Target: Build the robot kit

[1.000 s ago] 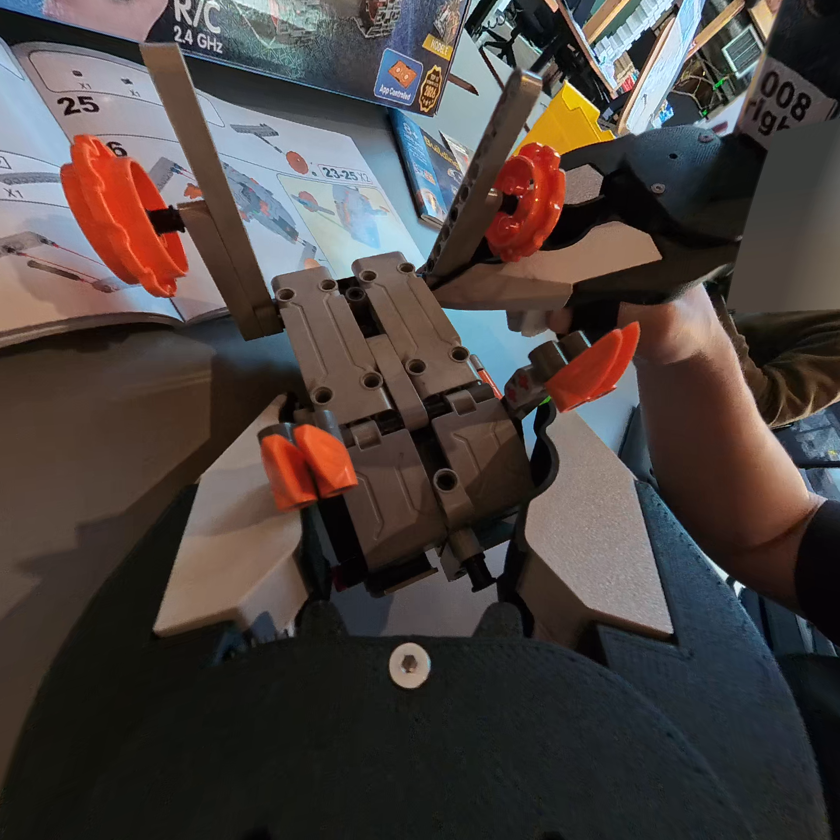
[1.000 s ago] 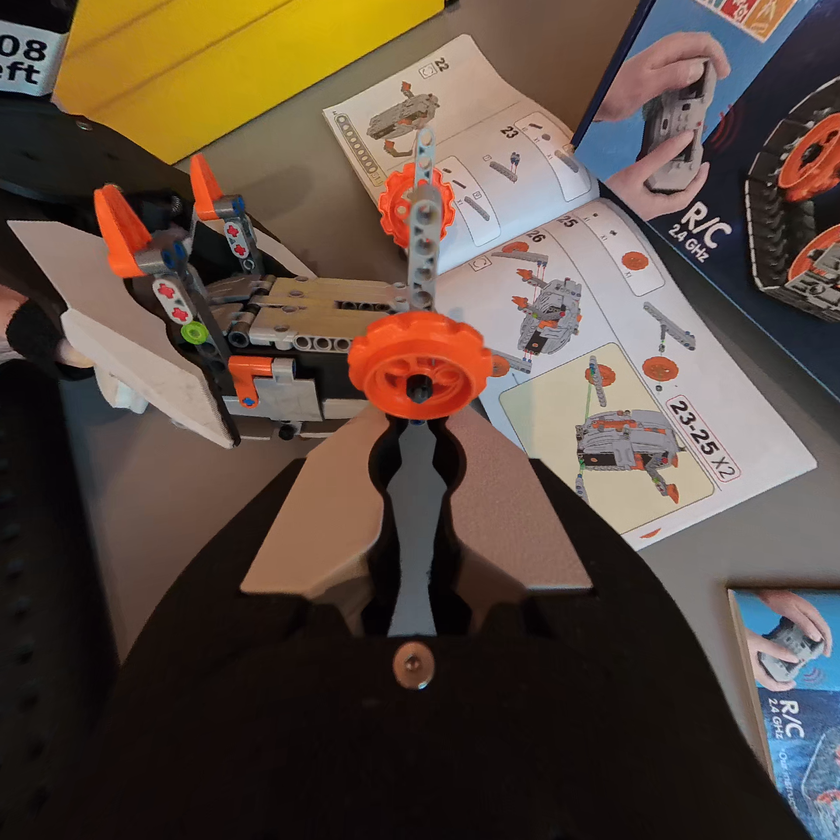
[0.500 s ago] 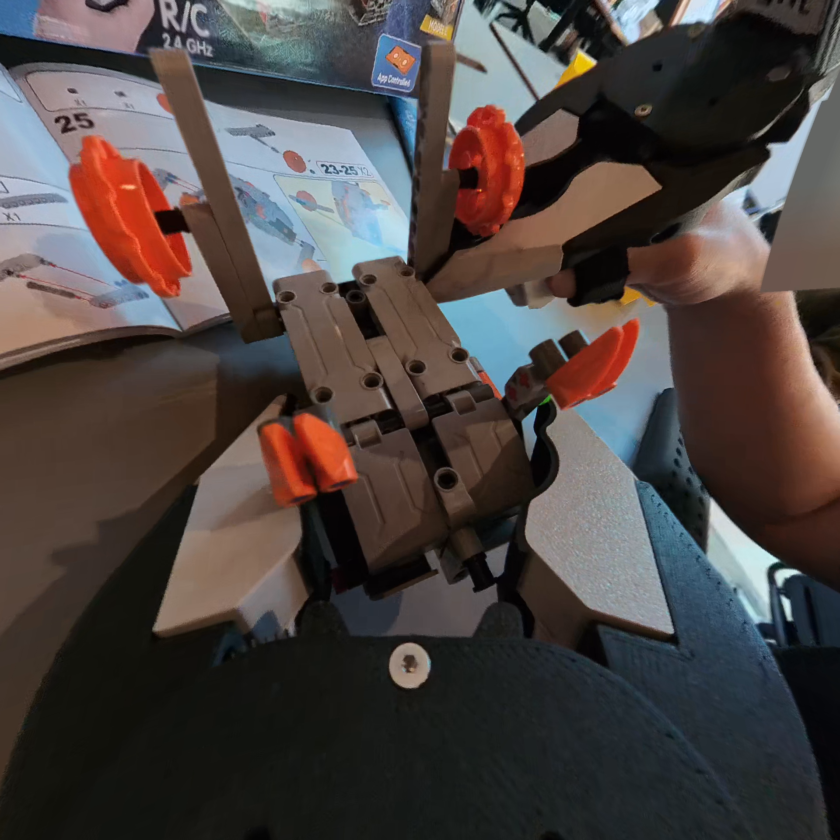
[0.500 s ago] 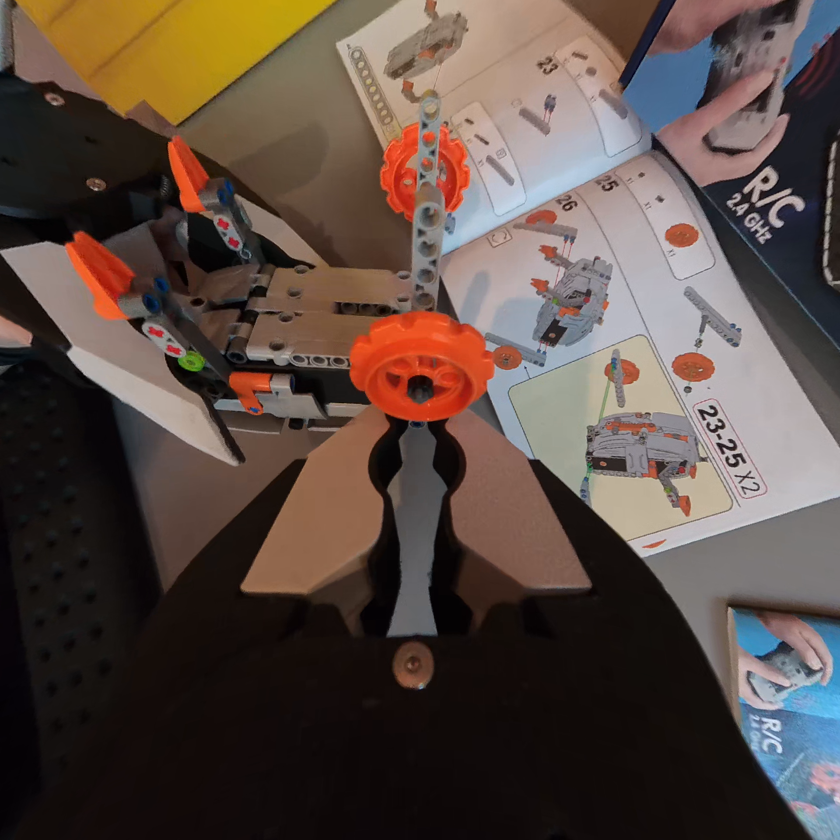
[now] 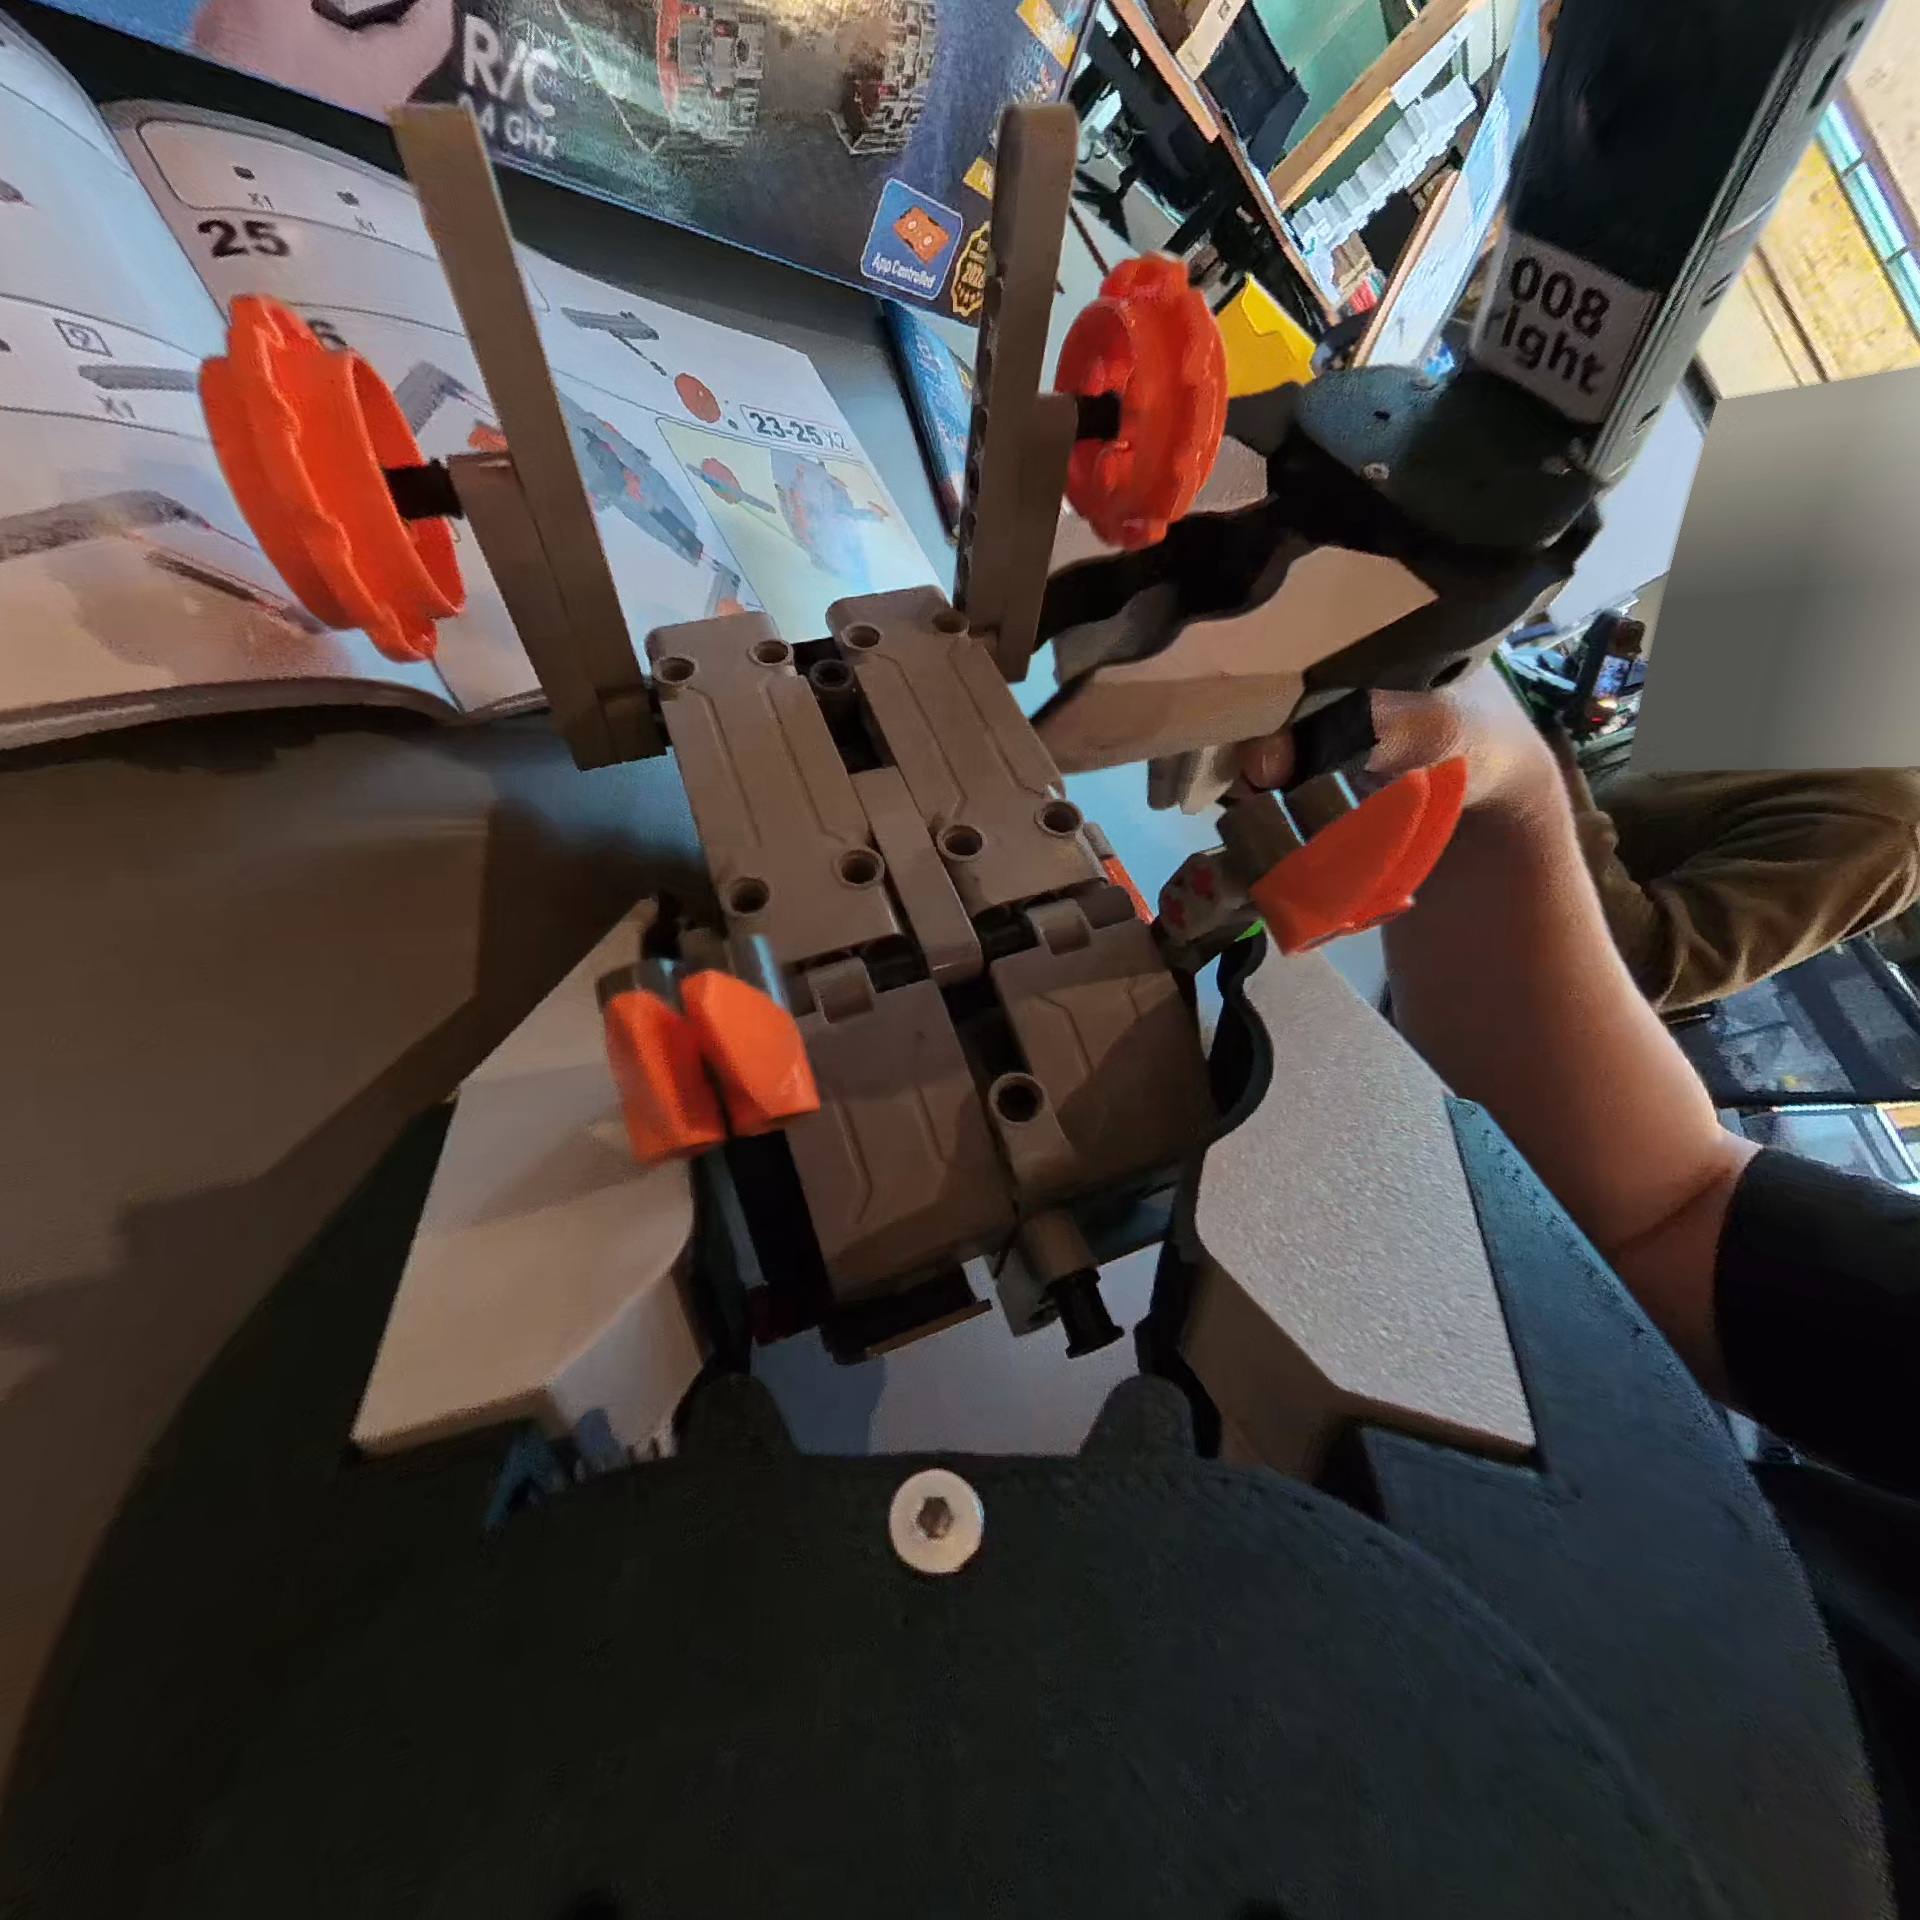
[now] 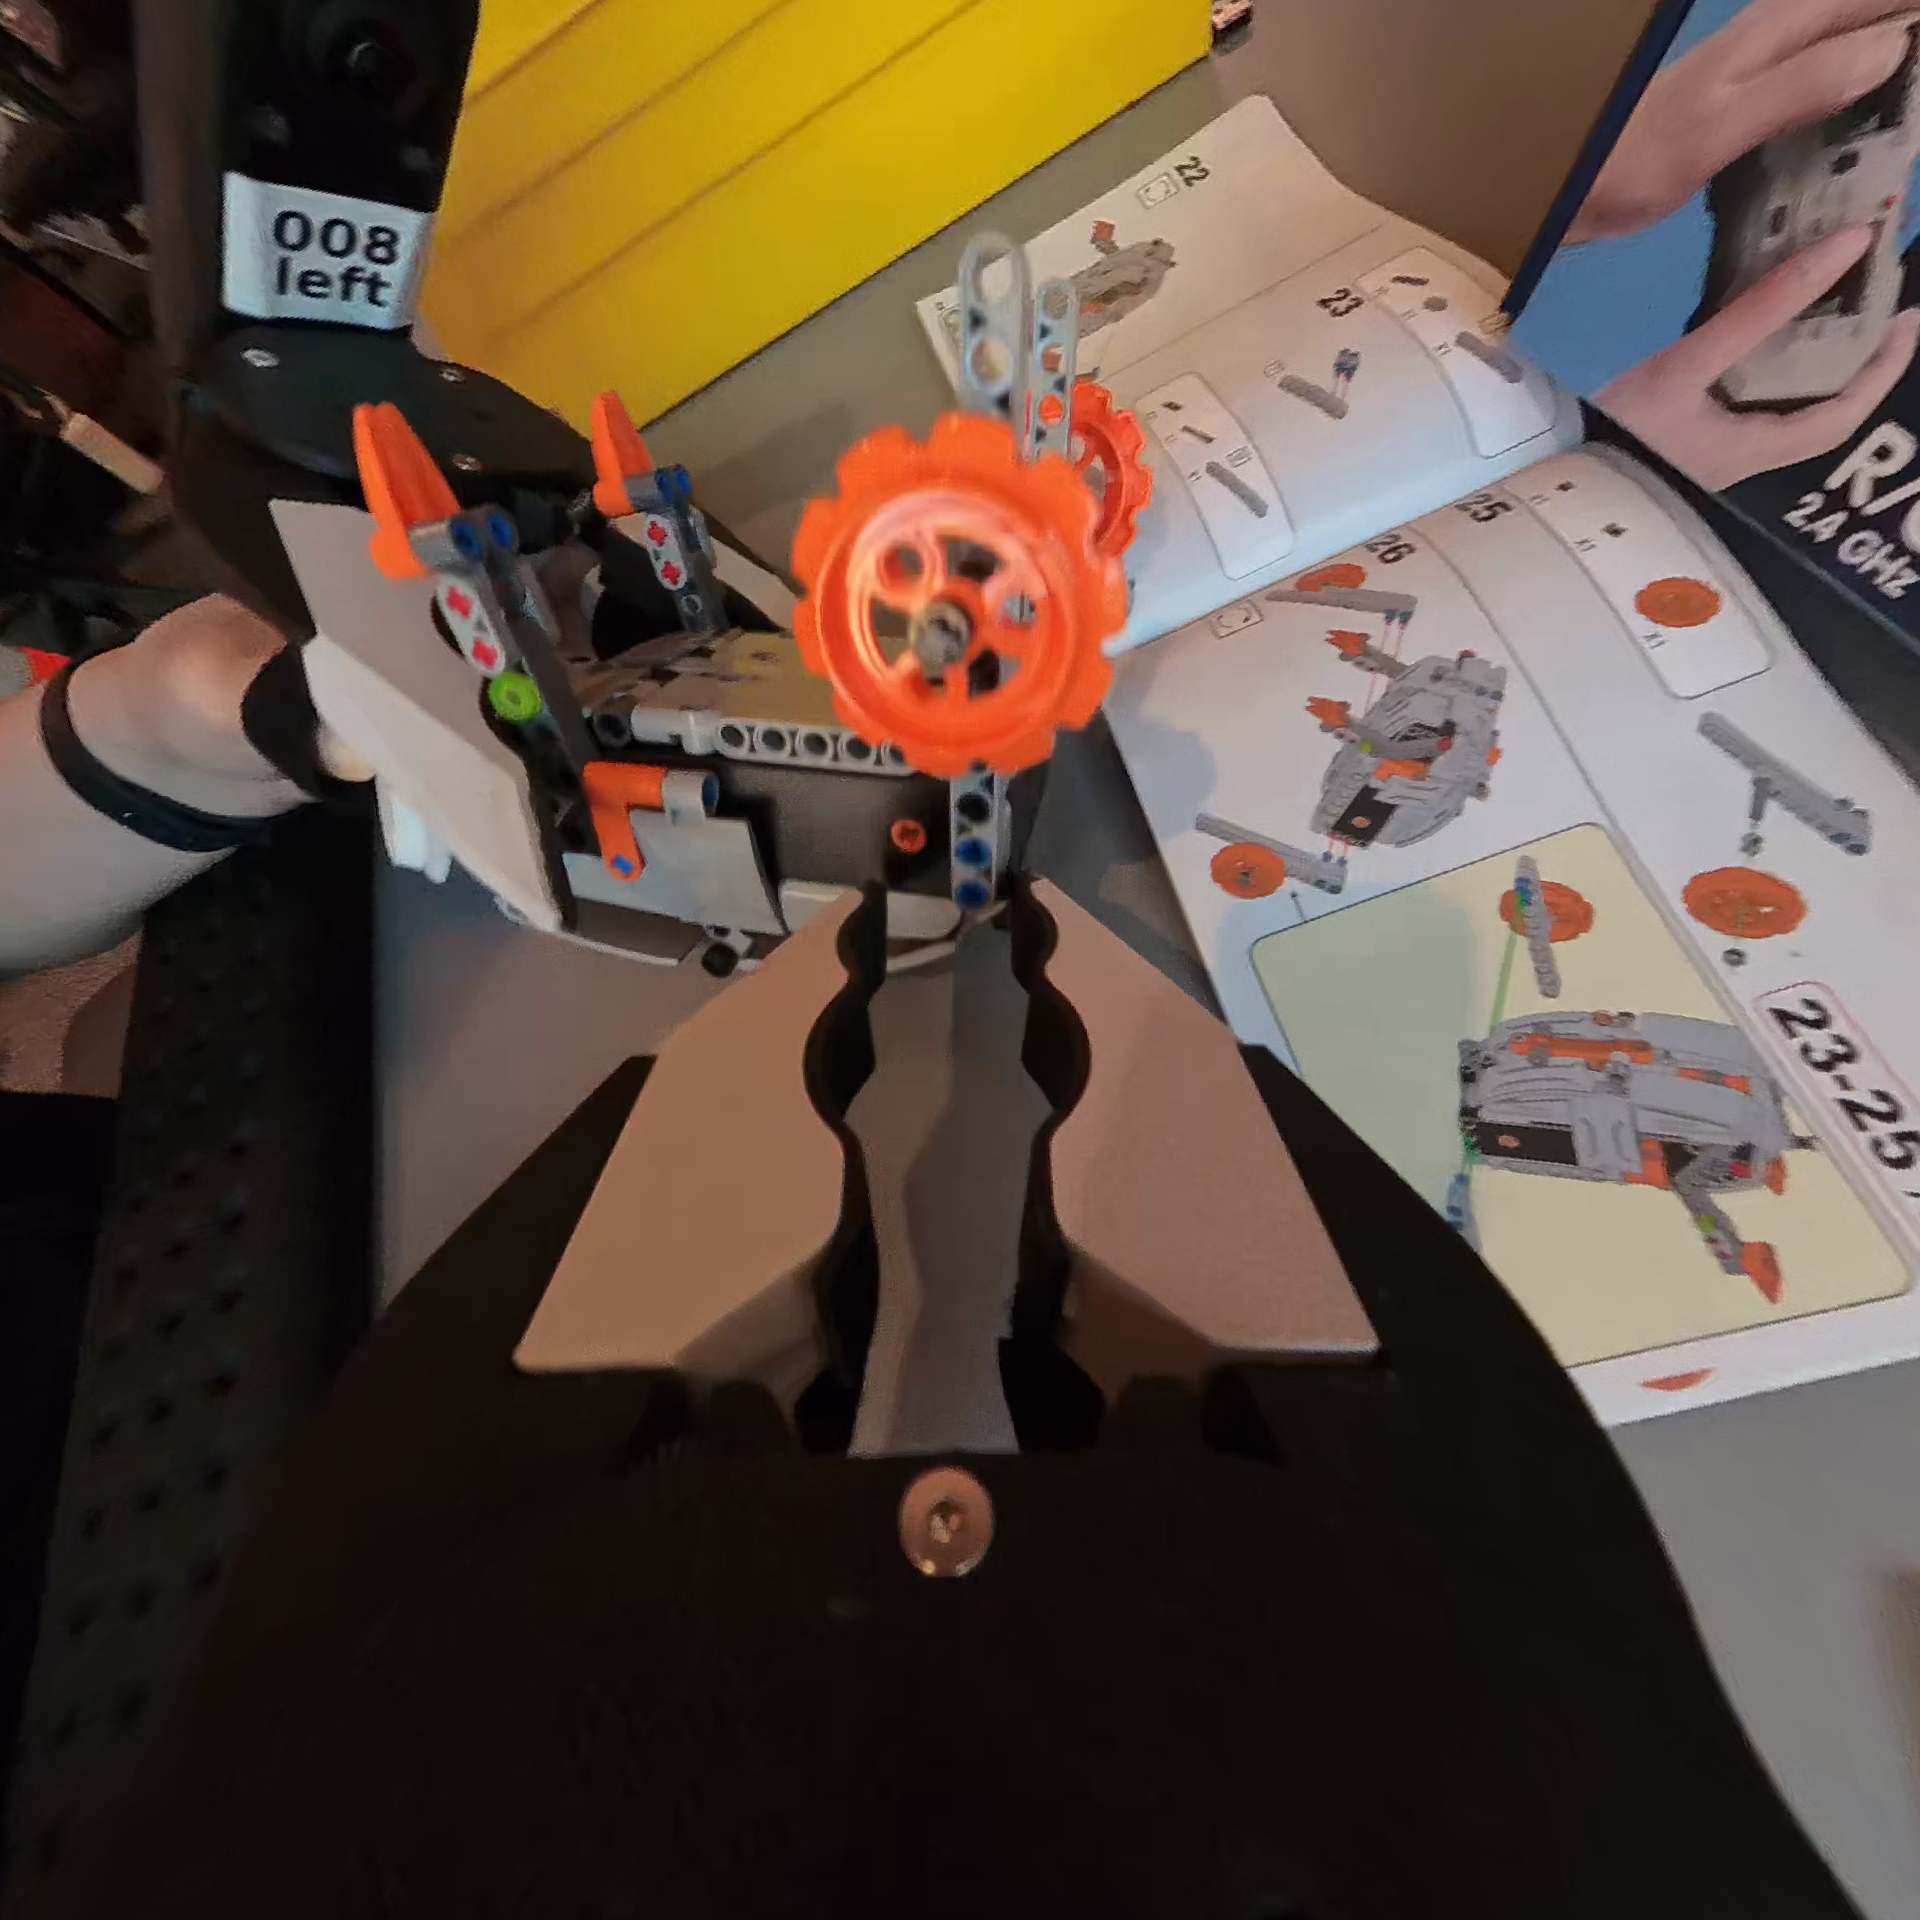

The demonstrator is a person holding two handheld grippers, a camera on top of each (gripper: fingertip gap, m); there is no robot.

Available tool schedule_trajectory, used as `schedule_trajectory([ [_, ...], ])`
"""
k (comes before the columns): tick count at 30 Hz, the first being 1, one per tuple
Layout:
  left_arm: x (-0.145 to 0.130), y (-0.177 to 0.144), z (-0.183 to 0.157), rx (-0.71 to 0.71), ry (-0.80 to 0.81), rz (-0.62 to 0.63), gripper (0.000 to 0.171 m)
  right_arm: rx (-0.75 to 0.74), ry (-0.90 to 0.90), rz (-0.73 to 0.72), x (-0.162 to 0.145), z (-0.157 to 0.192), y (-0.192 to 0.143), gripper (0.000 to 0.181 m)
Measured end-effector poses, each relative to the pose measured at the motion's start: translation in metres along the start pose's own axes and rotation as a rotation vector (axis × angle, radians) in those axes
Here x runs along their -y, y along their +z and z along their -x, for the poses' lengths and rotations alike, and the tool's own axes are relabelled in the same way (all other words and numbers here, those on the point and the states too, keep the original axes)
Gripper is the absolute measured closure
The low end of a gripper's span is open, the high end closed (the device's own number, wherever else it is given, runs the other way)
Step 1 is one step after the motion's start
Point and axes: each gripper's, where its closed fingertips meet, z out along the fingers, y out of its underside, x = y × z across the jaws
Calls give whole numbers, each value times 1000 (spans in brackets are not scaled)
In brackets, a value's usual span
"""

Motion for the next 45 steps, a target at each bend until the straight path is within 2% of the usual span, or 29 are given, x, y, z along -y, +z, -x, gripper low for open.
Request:
schedule_trajectory([
  [5, -5, -4, -3, -51, 25, 32, 71, 135, 34, -67, -11, 11, -1, 152],
  [9, -19, -8, -15, -98, 201, 108, 71, 307, 42, -130, -8, 28, -7, 135],
  [10, -25, -10, -19, -112, 274, 134, 71, 313, 17, -126, -11, 29, -8, 130],
  [12, -36, -13, -26, -134, 433, 172, 71, 294, -83, -93, -22, 33, -8, 105],
  [14, -46, -16, -33, -154, 543, 200, 71, 298, -187, -79, -32, 43, -8, 94],
  [20, -63, -20, -43, -234, 722, 257, 73, 295, -453, -96, -44, 66, -8, 92],
  [22, -66, -23, -47, -281, 697, 276, 71, 303, -493, -112, -44, 71, -8, 92],
  [24, -65, -26, -49, -324, 606, 291, 71, 309, -494, -137, -40, 73, -7, 93],
  [25, -63, -27, -49, -346, 516, 296, 71, 321, -463, -140, -38, 73, -8, 94],
  [28, -56, -28, -50, -466, 100, 336, 71, 393, -280, -130, -34, 70, -10, 102],
  [29, -52, -29, -49, -501, 11, 334, 72, 424, -231, -122, -35, 70, -12, 111],
  [31, -47, -32, -47, -523, -22, 323, 72, 442, -161, -117, -36, 67, -16, 112],
  [35, -49, -32, -48, -519, -13, 332, 72, 391, -180, -93, -46, 66, -23, 108],
  [37, -48, -33, -48, -533, -45, 331, 72, 387, -73, -86, -44, 64, -22, 105],
  [40, -47, -37, -51, -577, -123, 337, 72, 462, 110, -108, -36, 68, -19, 103],
  [45, -47, -40, -56, -634, -274, 351, 70, 534, 295, -118, -32, 68, -21, 100],
])
